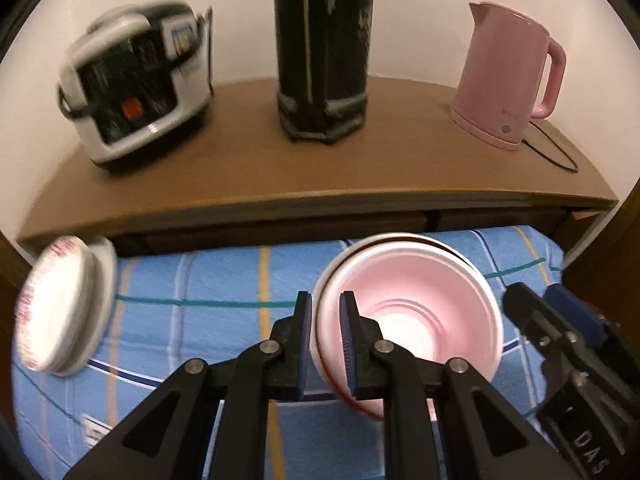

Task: Organize plates and bowls
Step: 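Lower the pink cup into the steel bowl and open both tools, then move both tools to the white enamel bowl with dark rim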

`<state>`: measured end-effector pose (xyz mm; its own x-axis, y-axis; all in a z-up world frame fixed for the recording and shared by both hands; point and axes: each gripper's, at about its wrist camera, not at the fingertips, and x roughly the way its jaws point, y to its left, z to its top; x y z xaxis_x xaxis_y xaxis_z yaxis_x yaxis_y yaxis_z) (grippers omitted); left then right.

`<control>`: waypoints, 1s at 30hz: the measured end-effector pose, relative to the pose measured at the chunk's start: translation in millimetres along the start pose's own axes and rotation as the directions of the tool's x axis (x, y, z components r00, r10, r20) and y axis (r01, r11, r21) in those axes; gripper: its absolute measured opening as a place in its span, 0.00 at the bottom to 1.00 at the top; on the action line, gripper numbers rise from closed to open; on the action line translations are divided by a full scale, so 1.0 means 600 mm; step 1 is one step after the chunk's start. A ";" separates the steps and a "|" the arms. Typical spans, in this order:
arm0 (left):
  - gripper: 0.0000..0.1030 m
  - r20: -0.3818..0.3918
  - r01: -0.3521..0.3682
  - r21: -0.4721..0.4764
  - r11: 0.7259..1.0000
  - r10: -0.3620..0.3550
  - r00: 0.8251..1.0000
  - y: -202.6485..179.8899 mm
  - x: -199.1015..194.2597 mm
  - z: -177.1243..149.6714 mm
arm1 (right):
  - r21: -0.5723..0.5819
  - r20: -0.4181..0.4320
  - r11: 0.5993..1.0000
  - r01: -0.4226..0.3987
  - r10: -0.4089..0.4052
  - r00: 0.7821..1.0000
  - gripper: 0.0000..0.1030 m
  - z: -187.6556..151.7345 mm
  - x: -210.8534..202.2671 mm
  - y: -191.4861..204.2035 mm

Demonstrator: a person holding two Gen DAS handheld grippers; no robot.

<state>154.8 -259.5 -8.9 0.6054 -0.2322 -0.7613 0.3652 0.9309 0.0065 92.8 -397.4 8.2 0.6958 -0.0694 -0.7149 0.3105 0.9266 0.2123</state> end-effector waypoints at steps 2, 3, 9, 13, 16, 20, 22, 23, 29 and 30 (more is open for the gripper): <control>0.16 0.024 -0.028 0.013 1.000 0.028 0.999 0.005 -0.014 -0.003 | 0.005 0.011 1.000 -0.007 0.006 1.000 0.51 -0.001 -0.009 0.000; 0.16 0.034 -0.038 0.014 0.999 0.038 0.999 0.011 -0.023 -0.005 | 0.005 0.022 1.000 -0.007 0.007 1.000 0.51 -0.002 -0.016 0.002; 0.16 0.076 -0.071 0.009 0.997 0.070 0.995 0.039 -0.070 -0.023 | -0.017 0.083 1.000 -0.006 0.007 0.997 0.51 -0.016 -0.066 0.022; 0.16 0.111 -0.096 0.008 0.995 0.095 0.989 0.057 -0.105 -0.042 | -0.029 0.088 0.999 -0.022 0.024 0.996 0.51 -0.035 -0.087 0.040; 0.16 0.137 -0.115 0.020 0.993 0.111 0.984 0.074 -0.134 -0.060 | -0.042 0.086 0.999 -0.031 0.035 0.996 0.51 -0.051 -0.101 0.055; 0.16 0.169 -0.140 0.026 0.990 0.134 0.977 0.103 -0.168 -0.085 | -0.057 0.084 0.997 -0.044 0.049 0.995 0.51 -0.077 -0.119 0.070; 0.17 0.180 -0.145 0.035 0.989 0.136 0.974 0.117 -0.186 -0.097 | -0.059 0.078 0.996 -0.065 0.070 0.994 0.51 -0.094 -0.131 0.082; 0.17 0.181 -0.146 0.035 0.989 0.137 0.974 0.124 -0.192 -0.102 | -0.066 0.078 0.995 -0.069 0.074 0.994 0.51 -0.101 -0.136 0.089; 0.62 0.177 -0.155 0.022 0.988 0.148 0.973 0.174 -0.233 -0.142 | -0.113 0.074 0.987 -0.112 0.121 0.990 0.51 -0.141 -0.165 0.129; 0.68 0.200 -0.172 0.018 0.985 0.165 0.966 0.184 -0.244 -0.150 | -0.119 0.071 0.985 -0.124 0.133 0.989 0.51 -0.148 -0.171 0.136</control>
<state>42.4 -97.3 44.9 0.7861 -0.1269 -0.6049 0.2682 0.9518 0.1489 -10.7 -281.7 39.4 0.7752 0.0281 -0.6311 0.1428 0.9654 0.2183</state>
